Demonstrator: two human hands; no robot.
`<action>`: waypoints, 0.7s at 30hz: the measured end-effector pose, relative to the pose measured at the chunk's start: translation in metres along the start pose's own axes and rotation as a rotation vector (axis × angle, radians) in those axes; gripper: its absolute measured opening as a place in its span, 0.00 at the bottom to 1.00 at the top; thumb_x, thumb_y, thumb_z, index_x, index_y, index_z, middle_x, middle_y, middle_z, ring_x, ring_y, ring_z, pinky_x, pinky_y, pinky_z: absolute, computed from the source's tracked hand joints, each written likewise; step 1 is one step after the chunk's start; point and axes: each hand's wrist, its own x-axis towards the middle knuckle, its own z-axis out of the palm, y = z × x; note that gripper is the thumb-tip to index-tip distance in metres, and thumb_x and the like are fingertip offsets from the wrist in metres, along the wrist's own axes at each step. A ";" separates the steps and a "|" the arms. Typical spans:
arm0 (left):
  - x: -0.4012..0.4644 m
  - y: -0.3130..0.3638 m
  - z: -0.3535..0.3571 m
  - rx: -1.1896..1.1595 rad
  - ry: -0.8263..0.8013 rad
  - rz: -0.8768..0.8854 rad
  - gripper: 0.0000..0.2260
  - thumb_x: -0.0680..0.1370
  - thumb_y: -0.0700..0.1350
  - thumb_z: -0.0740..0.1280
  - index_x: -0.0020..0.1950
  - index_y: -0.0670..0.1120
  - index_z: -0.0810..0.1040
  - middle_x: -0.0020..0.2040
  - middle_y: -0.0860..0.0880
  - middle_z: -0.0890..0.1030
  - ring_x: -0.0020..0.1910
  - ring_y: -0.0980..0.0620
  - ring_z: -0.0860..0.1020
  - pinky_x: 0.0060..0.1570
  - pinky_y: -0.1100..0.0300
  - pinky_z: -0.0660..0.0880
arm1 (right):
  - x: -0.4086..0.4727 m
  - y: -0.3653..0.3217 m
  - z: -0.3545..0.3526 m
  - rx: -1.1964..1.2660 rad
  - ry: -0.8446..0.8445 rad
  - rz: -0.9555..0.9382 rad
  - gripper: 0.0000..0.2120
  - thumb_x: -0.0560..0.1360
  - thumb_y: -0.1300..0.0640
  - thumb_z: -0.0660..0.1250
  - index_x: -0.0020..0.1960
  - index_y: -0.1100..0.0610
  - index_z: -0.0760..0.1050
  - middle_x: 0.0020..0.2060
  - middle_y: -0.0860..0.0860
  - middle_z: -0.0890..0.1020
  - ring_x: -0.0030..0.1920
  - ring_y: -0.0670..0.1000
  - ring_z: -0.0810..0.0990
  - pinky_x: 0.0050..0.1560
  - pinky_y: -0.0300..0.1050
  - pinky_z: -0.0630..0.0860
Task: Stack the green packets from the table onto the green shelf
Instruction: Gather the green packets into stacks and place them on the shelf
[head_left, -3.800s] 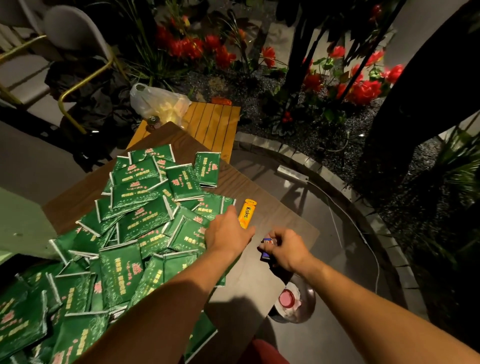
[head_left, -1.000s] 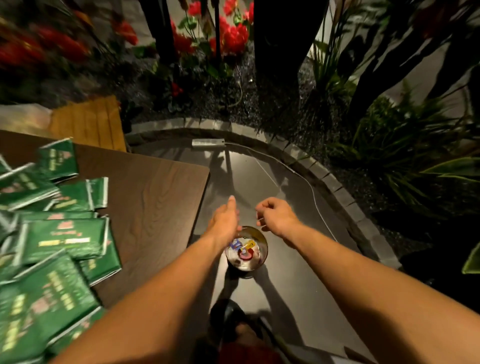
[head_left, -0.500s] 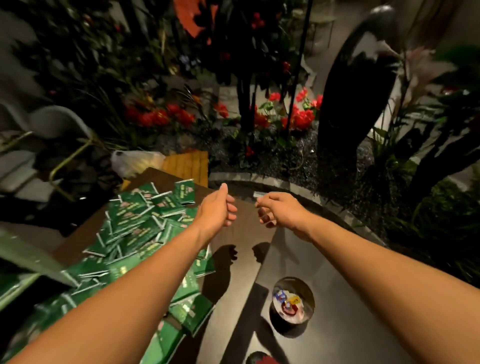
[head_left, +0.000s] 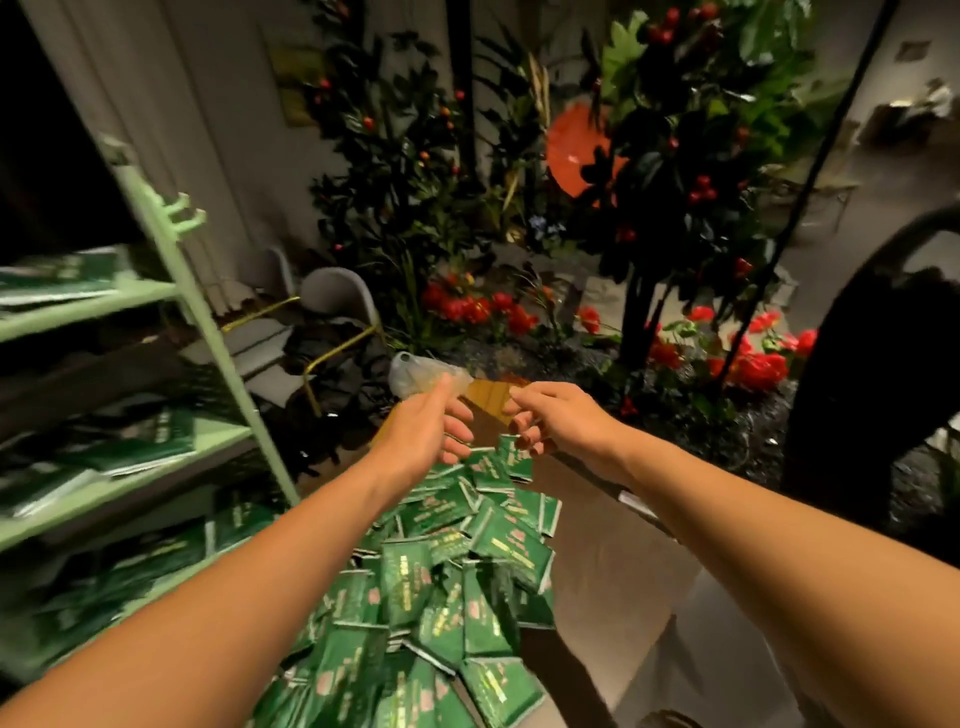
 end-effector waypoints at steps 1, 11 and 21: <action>-0.005 0.005 -0.018 -0.013 0.026 0.008 0.25 0.86 0.55 0.51 0.43 0.41 0.78 0.33 0.44 0.78 0.29 0.48 0.77 0.32 0.57 0.73 | 0.003 -0.012 0.014 -0.005 -0.036 -0.021 0.12 0.84 0.54 0.61 0.49 0.61 0.77 0.33 0.52 0.73 0.30 0.48 0.70 0.31 0.40 0.66; -0.044 0.028 -0.150 -0.050 0.237 0.021 0.24 0.86 0.56 0.52 0.44 0.41 0.78 0.33 0.44 0.78 0.30 0.47 0.77 0.32 0.58 0.73 | 0.015 -0.101 0.124 0.050 -0.231 -0.145 0.11 0.84 0.55 0.60 0.54 0.63 0.74 0.32 0.53 0.71 0.28 0.49 0.69 0.28 0.39 0.65; -0.078 0.047 -0.237 -0.001 0.454 0.132 0.24 0.86 0.55 0.52 0.47 0.42 0.79 0.34 0.45 0.80 0.34 0.46 0.80 0.37 0.56 0.76 | 0.030 -0.163 0.203 -0.093 -0.500 -0.366 0.11 0.83 0.55 0.62 0.51 0.63 0.78 0.34 0.52 0.78 0.33 0.50 0.76 0.35 0.44 0.72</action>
